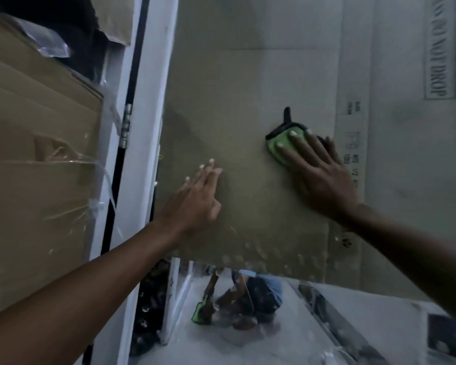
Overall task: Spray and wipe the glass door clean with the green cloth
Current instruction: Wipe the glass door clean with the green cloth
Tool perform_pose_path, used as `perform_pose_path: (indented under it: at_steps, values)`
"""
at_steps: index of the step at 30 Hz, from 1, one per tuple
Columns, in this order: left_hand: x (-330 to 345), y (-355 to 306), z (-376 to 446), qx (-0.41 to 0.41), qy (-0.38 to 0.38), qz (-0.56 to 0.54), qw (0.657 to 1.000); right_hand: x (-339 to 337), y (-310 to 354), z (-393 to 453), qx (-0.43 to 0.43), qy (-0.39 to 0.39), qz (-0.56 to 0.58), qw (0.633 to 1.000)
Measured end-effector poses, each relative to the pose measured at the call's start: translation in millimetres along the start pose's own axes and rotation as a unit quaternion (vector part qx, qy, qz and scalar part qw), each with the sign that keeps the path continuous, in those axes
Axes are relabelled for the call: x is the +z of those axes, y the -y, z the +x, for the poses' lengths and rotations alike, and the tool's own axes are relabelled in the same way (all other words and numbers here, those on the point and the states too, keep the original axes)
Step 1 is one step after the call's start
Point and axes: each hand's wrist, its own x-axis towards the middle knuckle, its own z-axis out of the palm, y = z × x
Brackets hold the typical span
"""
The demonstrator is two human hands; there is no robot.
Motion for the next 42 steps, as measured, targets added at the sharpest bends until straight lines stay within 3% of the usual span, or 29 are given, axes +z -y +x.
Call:
perform_pose_path:
  at_steps: [2,3,6,8,10,12,14,17,19,21,24,26,28,30,33,35,37,40,42]
  values:
    - [4,-3,2,-0.011,-0.001,-0.008,1.000,5,25,-13,0.087,-0.010,0.002,0.996]
    - [7,-5,3,-0.022,-0.006,-0.016,1.000,10,40,-21,0.084,-0.005,0.005,0.996]
    - [9,-19,7,-0.058,-0.037,-0.036,0.997,23,65,-54,-0.108,0.050,0.011,0.993]
    - [5,-29,11,-0.087,-0.049,-0.018,0.995,17,52,-59,-0.251,0.107,-0.009,0.962]
    - [1,-37,14,-0.107,-0.058,0.004,0.993,9,27,-48,-0.276,0.112,-0.028,0.954]
    - [0,-43,18,-0.115,-0.058,0.005,0.992,0,3,-39,-0.177,0.067,-0.020,0.982]
    - [5,-45,20,-0.122,-0.054,-0.006,0.991,-11,-18,-44,-0.024,0.004,-0.010,1.000]
    - [14,-50,21,-0.135,-0.063,-0.024,0.989,-15,-16,-71,0.150,-0.042,-0.011,0.988]
    - [21,-56,22,-0.146,-0.069,-0.015,0.987,-8,9,-84,0.202,-0.047,-0.012,0.978]
    - [25,-66,26,-0.137,-0.080,0.007,0.987,-2,30,-96,0.139,-0.014,-0.003,0.990]
    - [26,-88,35,-0.079,-0.095,0.011,0.992,-5,14,-106,-0.089,0.078,-0.009,0.993]
    - [29,-99,43,-0.052,-0.087,0.002,0.995,-13,-19,-97,-0.137,0.098,-0.017,0.986]
    - [33,-105,50,-0.048,-0.096,-0.006,0.994,-21,-46,-94,-0.047,0.063,-0.030,0.996]
    - [35,-106,55,-0.044,-0.096,0.000,0.994,-33,-68,-98,0.118,0.017,-0.031,0.992]
    - [36,-107,56,-0.042,-0.079,0.017,0.996,-40,-74,-102,0.325,-0.011,0.005,0.946]
    - [35,-106,55,-0.052,-0.086,0.029,0.994,-35,-52,-92,0.372,-0.008,0.002,0.928]
    - [32,-118,57,-0.077,-0.077,0.028,0.994,-29,-34,-92,0.298,0.004,-0.025,0.954]
    - [27,-141,62,-0.120,-0.069,0.050,0.989,-32,-52,-104,0.043,0.053,-0.054,0.996]
    - [26,-158,67,-0.076,-0.096,0.054,0.991,-40,-83,-103,0.027,0.063,-0.053,0.996]
